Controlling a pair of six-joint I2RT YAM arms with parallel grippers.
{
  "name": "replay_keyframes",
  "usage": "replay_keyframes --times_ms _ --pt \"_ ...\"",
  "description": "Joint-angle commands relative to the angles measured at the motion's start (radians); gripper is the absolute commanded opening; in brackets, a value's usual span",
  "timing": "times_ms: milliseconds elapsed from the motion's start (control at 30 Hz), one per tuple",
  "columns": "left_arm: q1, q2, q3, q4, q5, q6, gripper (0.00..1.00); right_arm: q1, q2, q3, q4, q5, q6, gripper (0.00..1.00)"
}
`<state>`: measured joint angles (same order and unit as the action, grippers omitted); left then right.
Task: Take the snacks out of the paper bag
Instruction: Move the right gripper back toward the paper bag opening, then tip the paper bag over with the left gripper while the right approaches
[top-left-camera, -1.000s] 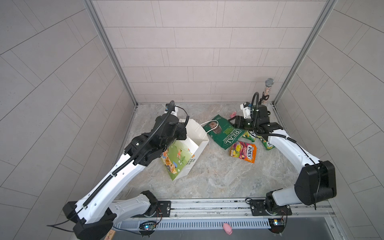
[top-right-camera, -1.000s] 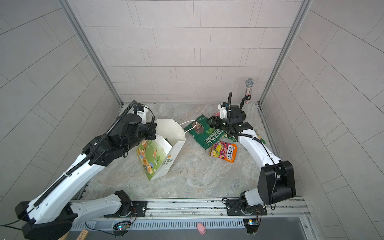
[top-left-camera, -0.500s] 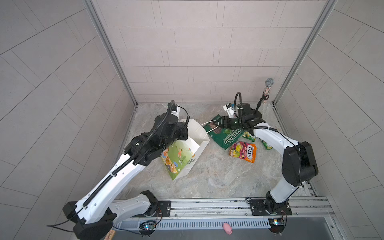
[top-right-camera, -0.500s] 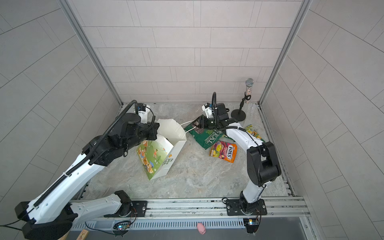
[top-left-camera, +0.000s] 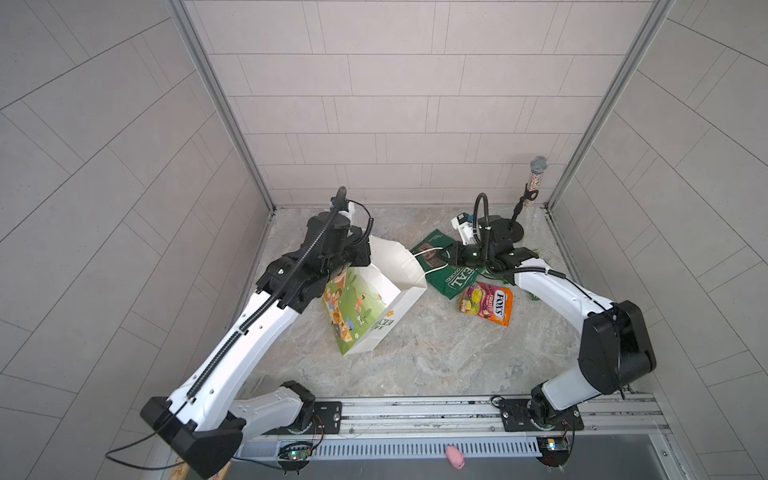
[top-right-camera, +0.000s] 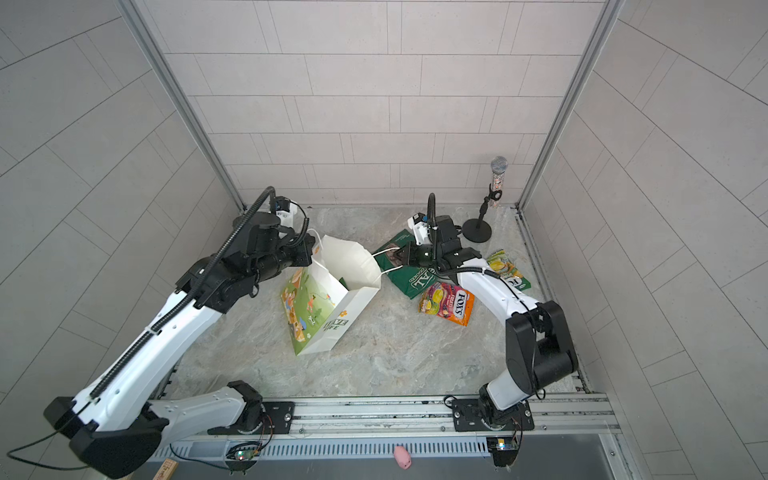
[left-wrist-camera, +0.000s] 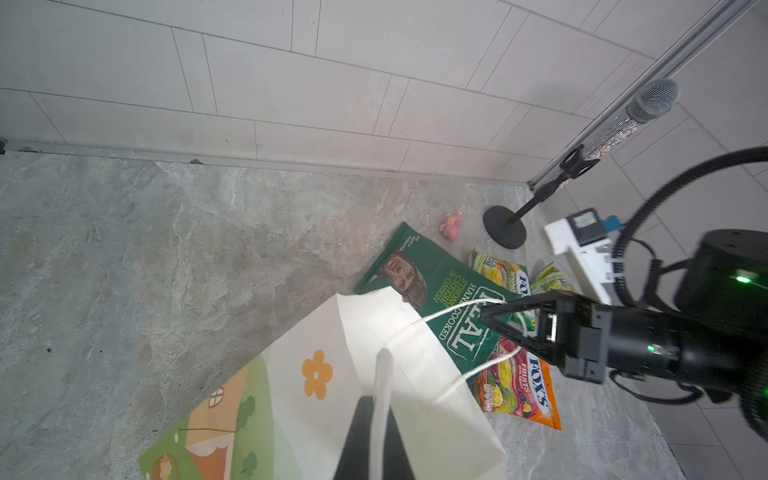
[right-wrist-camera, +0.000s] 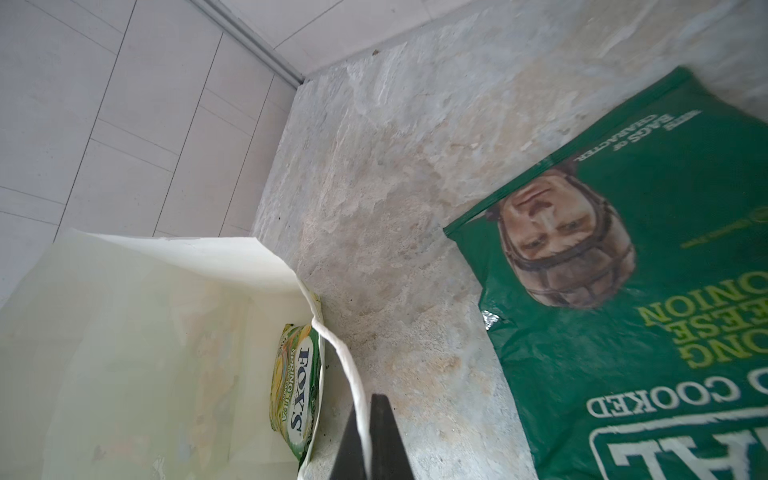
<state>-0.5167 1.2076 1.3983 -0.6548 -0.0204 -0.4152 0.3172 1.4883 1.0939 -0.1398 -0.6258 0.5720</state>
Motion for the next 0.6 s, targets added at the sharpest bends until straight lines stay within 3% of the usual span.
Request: replay_keyframes --times_ms 0,400,567 --pt "0.032 0.074 0.076 0.051 0.075 0.073 0.00 0.005 -0.089 -0.072 0.033 0.124 0.046 0.00" --pt "0.050 0.390 0.505 -0.007 0.202 0.205 0.00 0.181 -0.300 -0.346 0.210 0.374 0.246 0.00" --pt "0.050 0.485 0.676 -0.081 0.259 0.247 0.00 0.262 -0.307 -0.381 0.286 0.446 0.304 0.00"
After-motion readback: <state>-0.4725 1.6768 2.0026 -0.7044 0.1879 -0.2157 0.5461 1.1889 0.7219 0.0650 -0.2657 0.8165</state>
